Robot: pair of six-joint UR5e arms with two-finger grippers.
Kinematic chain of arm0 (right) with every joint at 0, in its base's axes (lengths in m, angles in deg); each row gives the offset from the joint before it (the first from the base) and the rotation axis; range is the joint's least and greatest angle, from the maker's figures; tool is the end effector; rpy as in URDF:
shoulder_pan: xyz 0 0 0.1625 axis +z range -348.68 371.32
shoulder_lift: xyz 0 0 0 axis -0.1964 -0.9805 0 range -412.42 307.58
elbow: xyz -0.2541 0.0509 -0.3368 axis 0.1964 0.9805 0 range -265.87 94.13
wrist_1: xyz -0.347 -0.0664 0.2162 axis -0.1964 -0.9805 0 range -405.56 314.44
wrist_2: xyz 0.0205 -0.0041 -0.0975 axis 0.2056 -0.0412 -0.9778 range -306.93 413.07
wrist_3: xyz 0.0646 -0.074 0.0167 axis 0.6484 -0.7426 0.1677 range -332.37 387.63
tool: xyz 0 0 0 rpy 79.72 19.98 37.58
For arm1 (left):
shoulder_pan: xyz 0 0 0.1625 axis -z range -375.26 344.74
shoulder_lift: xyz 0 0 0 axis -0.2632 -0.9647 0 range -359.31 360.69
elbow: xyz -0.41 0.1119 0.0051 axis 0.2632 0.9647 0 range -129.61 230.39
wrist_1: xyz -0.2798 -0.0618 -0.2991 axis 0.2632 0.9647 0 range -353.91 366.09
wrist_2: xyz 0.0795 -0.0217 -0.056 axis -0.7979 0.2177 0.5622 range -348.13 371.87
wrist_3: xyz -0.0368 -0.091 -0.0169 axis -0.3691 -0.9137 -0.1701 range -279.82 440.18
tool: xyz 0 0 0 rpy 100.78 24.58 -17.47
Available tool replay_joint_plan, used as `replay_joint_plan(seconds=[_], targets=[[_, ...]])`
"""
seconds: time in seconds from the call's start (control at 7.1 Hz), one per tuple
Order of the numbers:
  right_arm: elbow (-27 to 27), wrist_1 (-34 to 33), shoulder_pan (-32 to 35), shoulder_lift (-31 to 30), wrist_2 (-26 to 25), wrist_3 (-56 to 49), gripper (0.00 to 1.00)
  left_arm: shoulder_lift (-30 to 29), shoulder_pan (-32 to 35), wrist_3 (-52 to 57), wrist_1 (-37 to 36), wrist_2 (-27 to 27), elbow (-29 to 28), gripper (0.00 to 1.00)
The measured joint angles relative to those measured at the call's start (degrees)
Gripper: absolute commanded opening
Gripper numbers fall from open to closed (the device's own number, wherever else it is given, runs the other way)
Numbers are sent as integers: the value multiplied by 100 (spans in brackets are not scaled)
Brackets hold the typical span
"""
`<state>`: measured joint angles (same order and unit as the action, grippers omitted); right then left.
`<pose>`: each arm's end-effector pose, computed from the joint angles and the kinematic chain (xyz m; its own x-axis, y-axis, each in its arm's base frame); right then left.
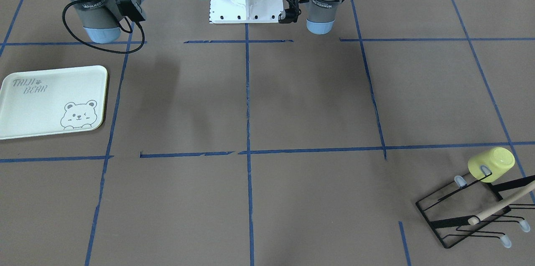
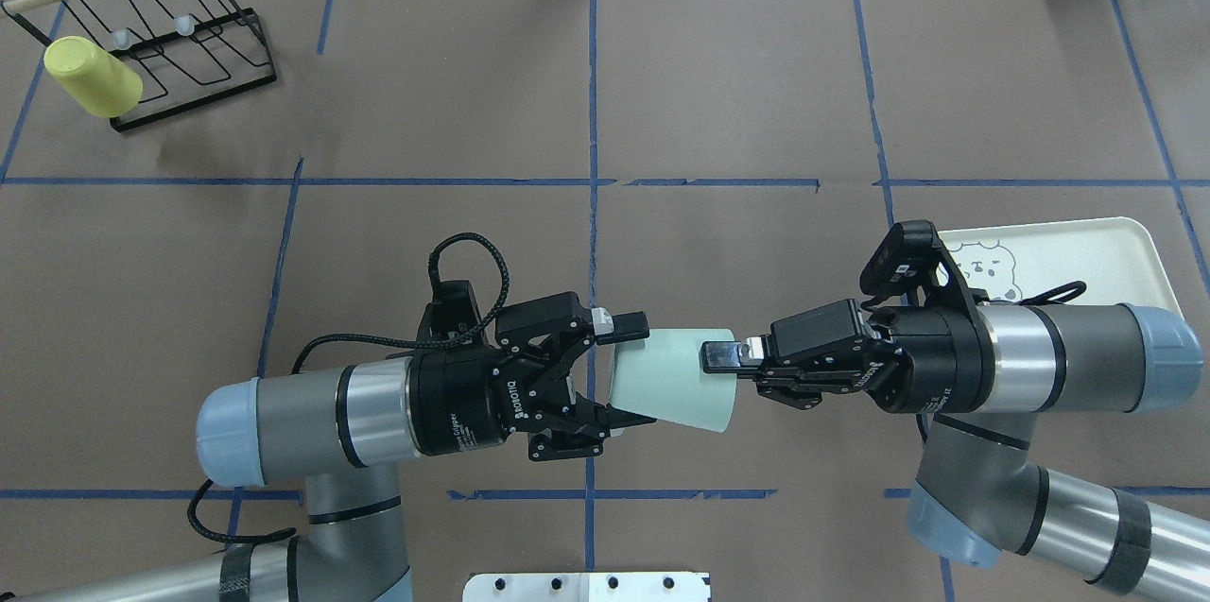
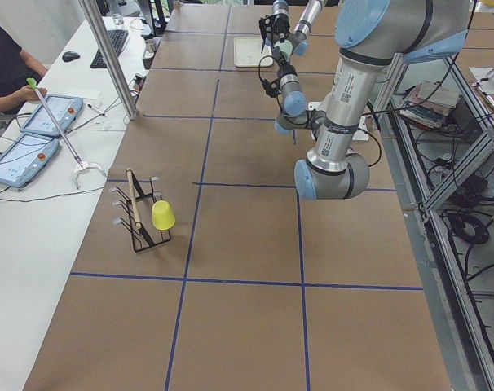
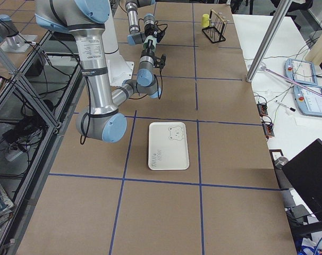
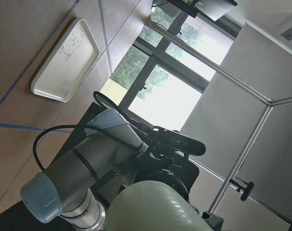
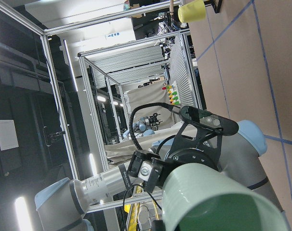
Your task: Left arm grabs green cup and hands to right arm on tray
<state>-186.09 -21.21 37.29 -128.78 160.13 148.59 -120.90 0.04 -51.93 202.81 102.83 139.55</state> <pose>-0.3573 -0.2897 0.2794 -0.6996 0.2065 0.6840 0.1367 0.9783 -0.1555 0.4993 -0.2730 0.1833 -0.6968 -0.5045 -0.5098 -0.2891 0.8480 -0.4442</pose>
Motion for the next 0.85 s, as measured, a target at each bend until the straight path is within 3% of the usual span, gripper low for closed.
replay_joint_plan(seconds=[0.42, 0.85], targets=[[281, 177, 34, -87, -107, -63, 0, 31, 109, 36, -19, -27, 25, 100], [431, 288, 144, -741, -1040, -309, 0, 98, 390, 55, -99, -139, -62, 100]])
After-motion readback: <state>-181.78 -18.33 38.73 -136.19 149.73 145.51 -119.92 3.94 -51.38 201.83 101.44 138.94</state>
